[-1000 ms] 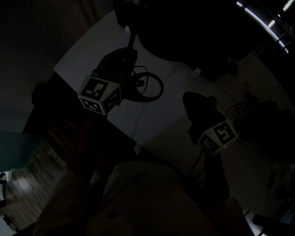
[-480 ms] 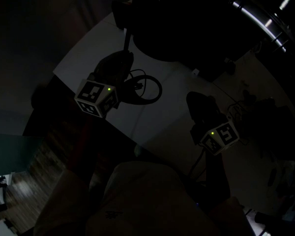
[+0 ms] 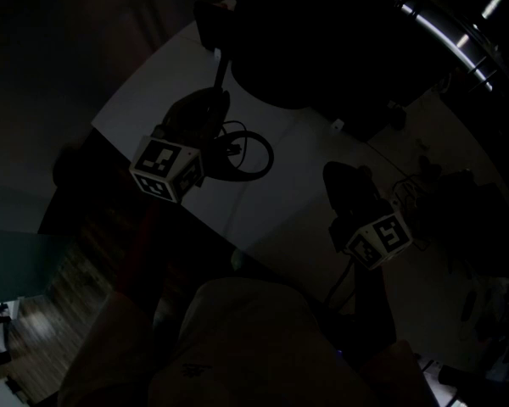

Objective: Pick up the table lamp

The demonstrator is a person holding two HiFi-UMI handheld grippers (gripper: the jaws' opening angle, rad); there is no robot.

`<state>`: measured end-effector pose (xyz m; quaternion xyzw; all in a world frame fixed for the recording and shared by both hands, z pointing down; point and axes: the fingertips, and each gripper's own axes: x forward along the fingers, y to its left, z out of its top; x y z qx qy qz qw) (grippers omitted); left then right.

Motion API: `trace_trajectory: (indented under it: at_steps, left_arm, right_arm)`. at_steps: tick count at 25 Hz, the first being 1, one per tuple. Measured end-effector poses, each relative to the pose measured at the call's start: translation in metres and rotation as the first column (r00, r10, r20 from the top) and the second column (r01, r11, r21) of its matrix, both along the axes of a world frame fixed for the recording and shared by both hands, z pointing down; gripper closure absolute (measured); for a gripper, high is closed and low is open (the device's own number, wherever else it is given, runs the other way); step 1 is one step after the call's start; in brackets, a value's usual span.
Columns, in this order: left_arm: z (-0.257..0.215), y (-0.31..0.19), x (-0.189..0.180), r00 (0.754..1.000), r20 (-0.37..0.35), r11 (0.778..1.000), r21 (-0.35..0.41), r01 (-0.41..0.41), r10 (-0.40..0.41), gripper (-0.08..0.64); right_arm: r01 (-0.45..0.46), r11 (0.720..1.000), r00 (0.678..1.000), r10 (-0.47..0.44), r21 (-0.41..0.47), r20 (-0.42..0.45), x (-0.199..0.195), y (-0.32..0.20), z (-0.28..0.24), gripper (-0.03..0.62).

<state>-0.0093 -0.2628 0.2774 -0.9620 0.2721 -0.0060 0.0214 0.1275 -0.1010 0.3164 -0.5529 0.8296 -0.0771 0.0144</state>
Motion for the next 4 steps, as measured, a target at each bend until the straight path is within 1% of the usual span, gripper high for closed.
trace_trajectory:
  at_steps: [4]
  left_arm:
    - [0.0030, 0.0000, -0.0010, 1.000, -0.010, 1.000, -0.009, 0.007, -0.007, 0.514]
  right_arm:
    - [0.003, 1.000, 1.000, -0.003, 0.000, -0.004, 0.0011, 0.0016, 0.0017, 0.586]
